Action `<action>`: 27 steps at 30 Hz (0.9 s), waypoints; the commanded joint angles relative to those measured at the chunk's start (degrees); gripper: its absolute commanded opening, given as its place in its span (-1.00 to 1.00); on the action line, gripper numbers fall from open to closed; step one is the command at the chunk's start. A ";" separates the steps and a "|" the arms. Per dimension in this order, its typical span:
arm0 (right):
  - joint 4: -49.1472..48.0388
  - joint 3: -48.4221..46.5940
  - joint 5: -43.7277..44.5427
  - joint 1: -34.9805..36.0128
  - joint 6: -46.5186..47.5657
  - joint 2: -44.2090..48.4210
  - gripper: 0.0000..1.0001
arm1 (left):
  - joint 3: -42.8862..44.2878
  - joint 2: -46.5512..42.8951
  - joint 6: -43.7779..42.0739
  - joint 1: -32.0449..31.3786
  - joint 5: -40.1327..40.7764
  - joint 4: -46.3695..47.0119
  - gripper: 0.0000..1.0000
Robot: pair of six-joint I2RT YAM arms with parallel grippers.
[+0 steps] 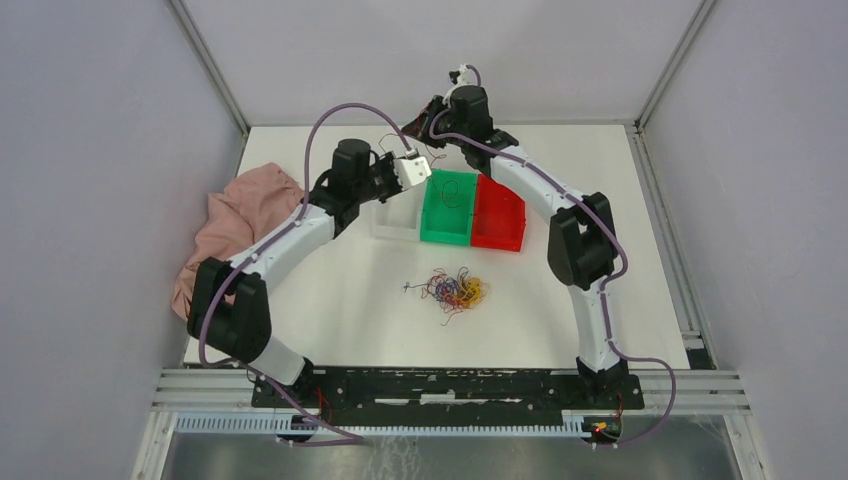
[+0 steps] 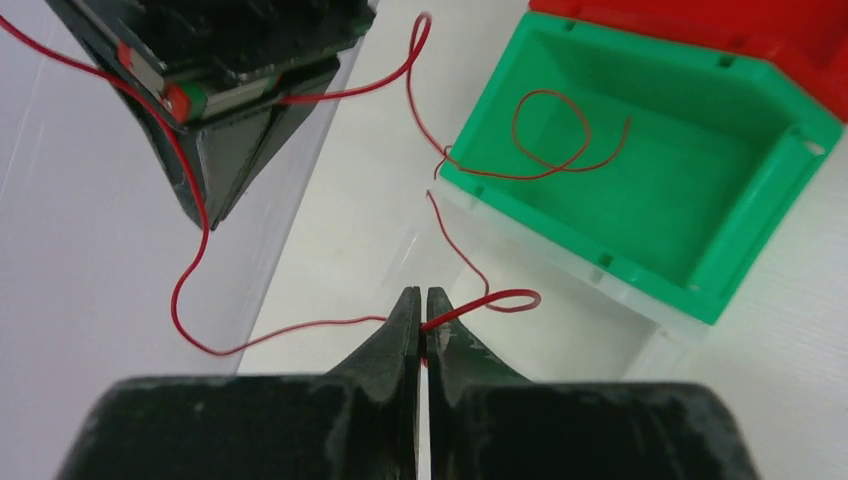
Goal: Untangle the cables
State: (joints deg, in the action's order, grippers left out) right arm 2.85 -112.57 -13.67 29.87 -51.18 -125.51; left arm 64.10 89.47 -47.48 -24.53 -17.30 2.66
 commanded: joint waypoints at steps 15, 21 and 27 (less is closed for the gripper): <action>-7.19 3.55 -2.11 0.43 -1.02 8.44 -1.00 | 2.26 -12.43 6.76 -0.42 -0.84 10.22 -0.94; -7.47 3.34 -2.51 0.66 -1.54 7.66 -1.00 | -0.07 -11.97 3.59 -0.79 -0.66 8.17 -0.94; -7.92 2.65 -3.24 0.87 -2.46 6.49 -1.00 | 0.07 -8.99 0.49 -0.93 1.49 9.43 -0.94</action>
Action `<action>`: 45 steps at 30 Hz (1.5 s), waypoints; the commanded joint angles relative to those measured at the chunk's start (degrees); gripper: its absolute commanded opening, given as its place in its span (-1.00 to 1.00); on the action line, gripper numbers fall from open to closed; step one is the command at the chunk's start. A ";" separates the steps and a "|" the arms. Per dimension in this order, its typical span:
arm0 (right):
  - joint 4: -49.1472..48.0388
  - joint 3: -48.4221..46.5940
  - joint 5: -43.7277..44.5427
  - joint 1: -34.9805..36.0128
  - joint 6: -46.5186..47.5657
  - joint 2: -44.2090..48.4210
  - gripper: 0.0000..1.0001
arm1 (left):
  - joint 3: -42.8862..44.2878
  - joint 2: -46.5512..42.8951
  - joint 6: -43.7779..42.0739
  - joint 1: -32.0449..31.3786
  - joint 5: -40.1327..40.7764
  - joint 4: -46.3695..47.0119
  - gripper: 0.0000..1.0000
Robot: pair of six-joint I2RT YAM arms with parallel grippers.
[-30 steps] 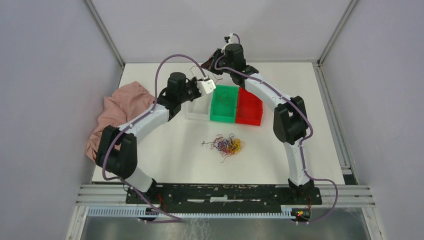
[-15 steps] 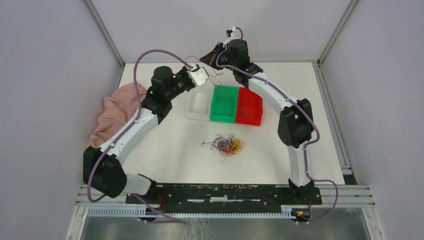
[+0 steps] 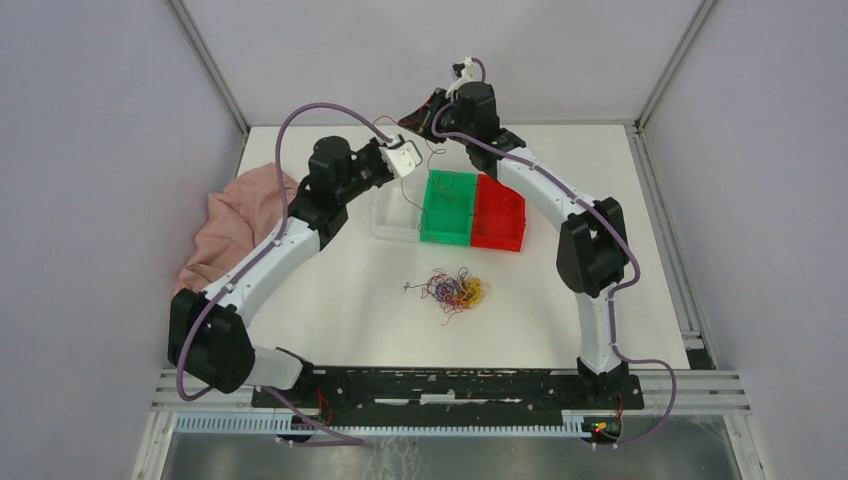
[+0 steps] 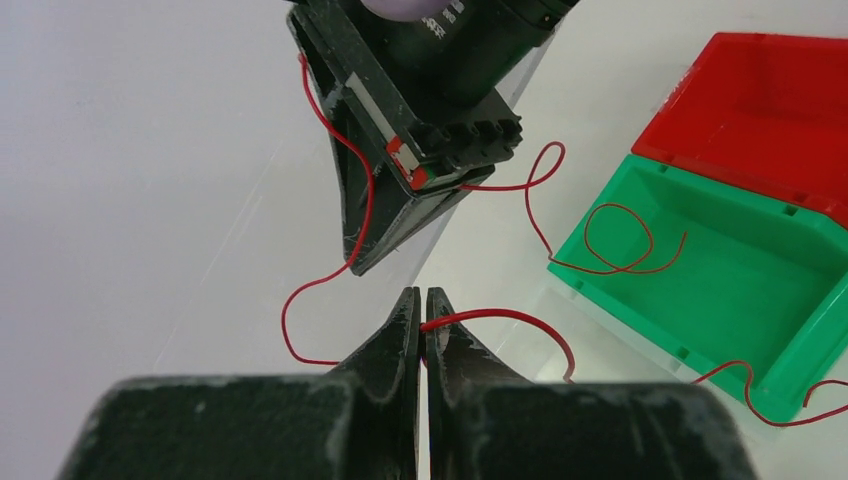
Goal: Untangle the cables
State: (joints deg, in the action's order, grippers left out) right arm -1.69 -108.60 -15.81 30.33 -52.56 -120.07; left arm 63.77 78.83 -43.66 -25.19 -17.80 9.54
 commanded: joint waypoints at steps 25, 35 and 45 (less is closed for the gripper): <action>-13.25 -8.96 -3.25 3.63 -14.69 -7.32 -0.99 | 14.55 6.45 -9.82 2.54 1.93 1.97 -0.94; -14.82 -1.10 -2.82 3.71 -12.08 -10.14 -1.00 | 8.04 6.97 -10.63 2.50 3.37 2.76 -0.94; 5.89 1.48 1.49 1.75 10.11 -5.78 -0.28 | 8.91 10.08 -10.36 2.67 5.97 2.06 -0.94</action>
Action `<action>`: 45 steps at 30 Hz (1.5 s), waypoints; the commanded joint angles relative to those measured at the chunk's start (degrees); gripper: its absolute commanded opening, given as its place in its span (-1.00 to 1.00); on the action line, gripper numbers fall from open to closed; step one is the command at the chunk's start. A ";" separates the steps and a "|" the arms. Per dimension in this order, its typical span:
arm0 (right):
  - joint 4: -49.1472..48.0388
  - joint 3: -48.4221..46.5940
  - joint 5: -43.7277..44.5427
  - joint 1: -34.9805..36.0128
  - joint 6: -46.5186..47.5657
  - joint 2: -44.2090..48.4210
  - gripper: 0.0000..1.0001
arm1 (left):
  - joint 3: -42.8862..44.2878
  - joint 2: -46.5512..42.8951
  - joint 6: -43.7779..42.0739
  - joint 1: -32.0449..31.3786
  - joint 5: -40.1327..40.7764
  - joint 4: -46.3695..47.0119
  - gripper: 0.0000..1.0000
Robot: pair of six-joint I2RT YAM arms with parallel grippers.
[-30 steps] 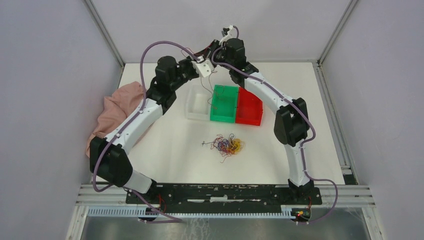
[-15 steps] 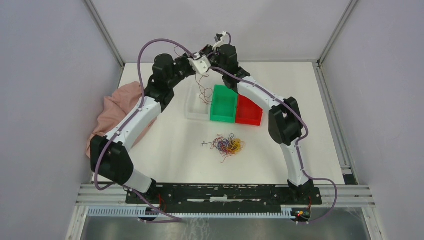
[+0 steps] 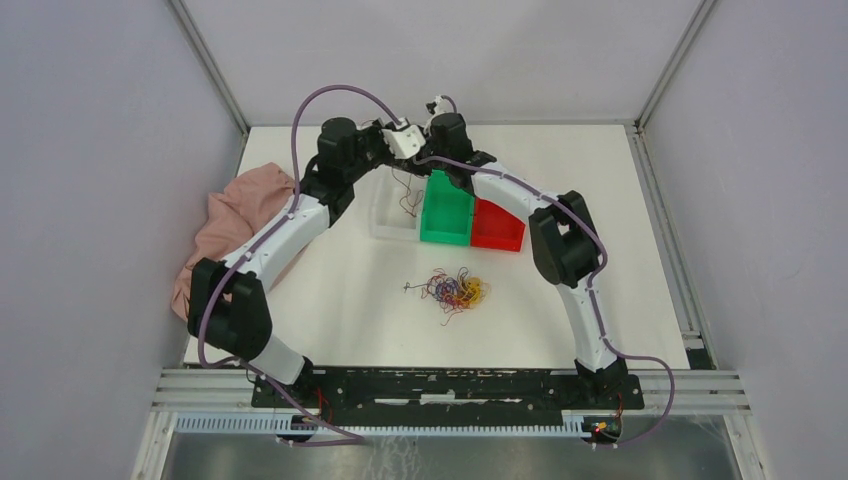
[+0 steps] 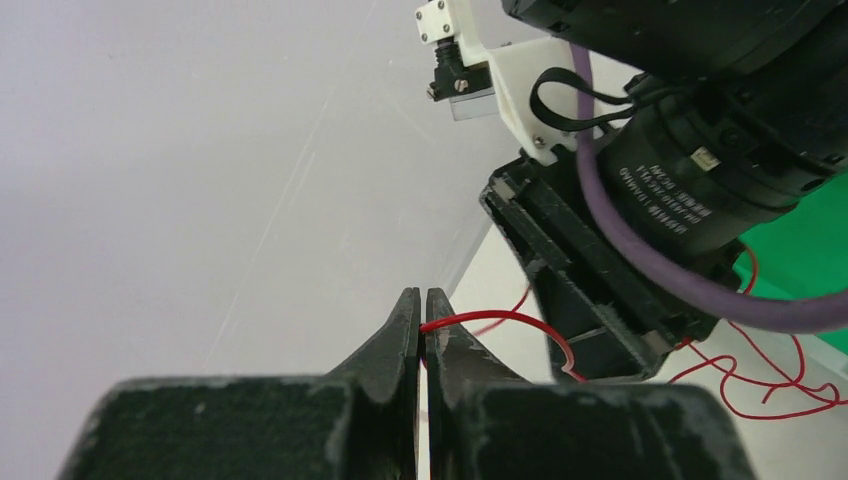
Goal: Untangle the cables
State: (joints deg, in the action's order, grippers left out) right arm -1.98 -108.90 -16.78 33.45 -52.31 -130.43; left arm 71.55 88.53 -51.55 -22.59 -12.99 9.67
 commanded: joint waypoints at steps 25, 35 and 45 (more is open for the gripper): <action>21.17 22.50 15.61 -3.93 30.82 28.20 0.14 | -0.33 0.95 3.15 -0.34 -4.44 -3.81 -0.94; 15.34 26.64 12.90 -6.86 25.21 28.73 0.10 | -13.33 -14.56 -6.98 -3.73 -8.99 8.03 -0.94; 13.97 29.00 13.25 -7.74 24.71 29.69 0.06 | -18.01 -21.64 -7.10 -4.05 -7.29 0.50 -0.94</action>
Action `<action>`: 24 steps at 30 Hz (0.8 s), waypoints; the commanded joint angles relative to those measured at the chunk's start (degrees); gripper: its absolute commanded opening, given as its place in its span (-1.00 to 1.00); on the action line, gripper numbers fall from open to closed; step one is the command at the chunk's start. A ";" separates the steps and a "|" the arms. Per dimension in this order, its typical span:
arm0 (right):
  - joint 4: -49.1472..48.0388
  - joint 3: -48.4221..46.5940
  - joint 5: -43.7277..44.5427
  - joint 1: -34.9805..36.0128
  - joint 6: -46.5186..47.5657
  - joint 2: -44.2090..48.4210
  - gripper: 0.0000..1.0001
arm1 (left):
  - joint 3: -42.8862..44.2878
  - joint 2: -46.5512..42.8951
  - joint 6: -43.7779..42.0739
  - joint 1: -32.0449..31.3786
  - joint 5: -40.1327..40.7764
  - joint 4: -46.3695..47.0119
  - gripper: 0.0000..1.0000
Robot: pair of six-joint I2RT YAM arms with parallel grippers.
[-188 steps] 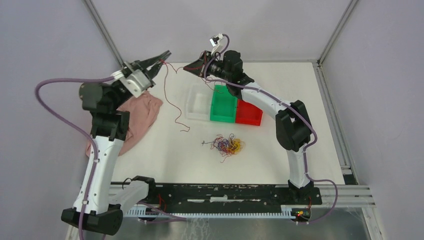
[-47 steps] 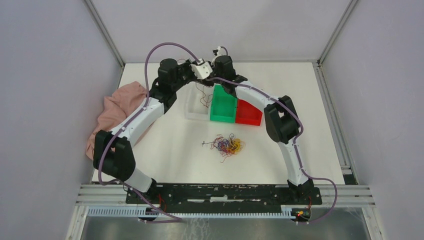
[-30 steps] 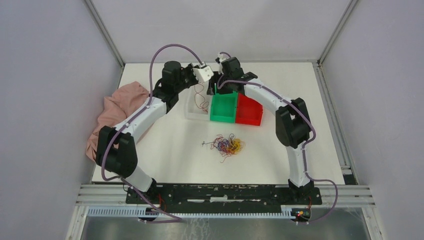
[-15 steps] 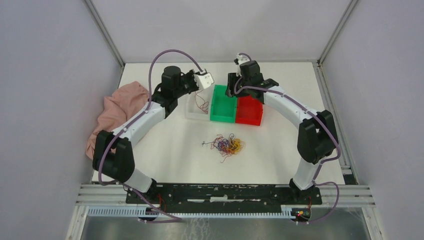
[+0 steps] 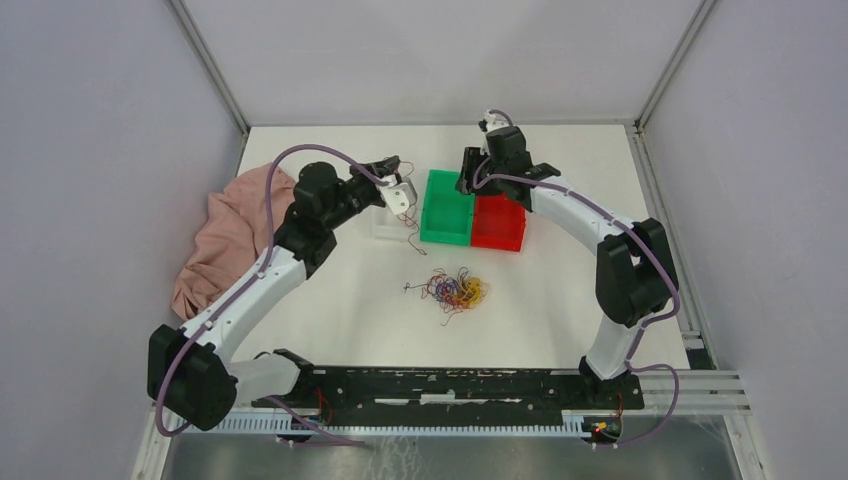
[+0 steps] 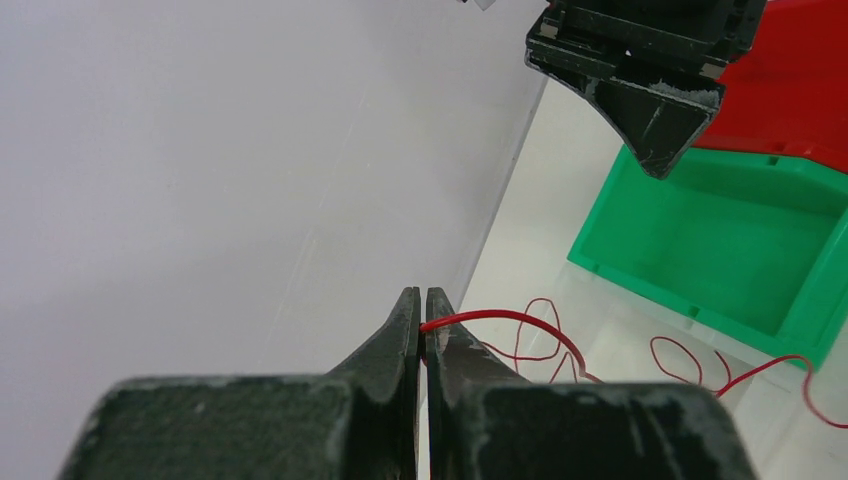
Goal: Untangle the cables
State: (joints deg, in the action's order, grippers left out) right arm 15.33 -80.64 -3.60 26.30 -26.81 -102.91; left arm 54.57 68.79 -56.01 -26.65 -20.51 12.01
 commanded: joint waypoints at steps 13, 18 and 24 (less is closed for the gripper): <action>-5.28 2.85 0.34 -1.07 -1.49 1.98 -0.03 | -0.54 -4.58 -0.24 -0.22 -0.87 -2.88 -0.94; -5.43 2.41 0.05 -1.36 -1.61 1.86 -0.06 | -0.50 -7.24 -0.25 -0.34 -3.24 -5.99 -0.94; -6.58 3.53 -0.60 -1.42 -2.66 2.57 -0.09 | 1.99 -8.34 -6.17 -1.85 -6.96 -5.89 -0.94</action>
State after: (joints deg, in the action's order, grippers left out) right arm 12.29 -77.84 -3.90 25.06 -28.29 -102.91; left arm 52.42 61.87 -56.90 -27.29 -23.46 5.30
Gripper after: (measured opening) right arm 0.461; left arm 0.052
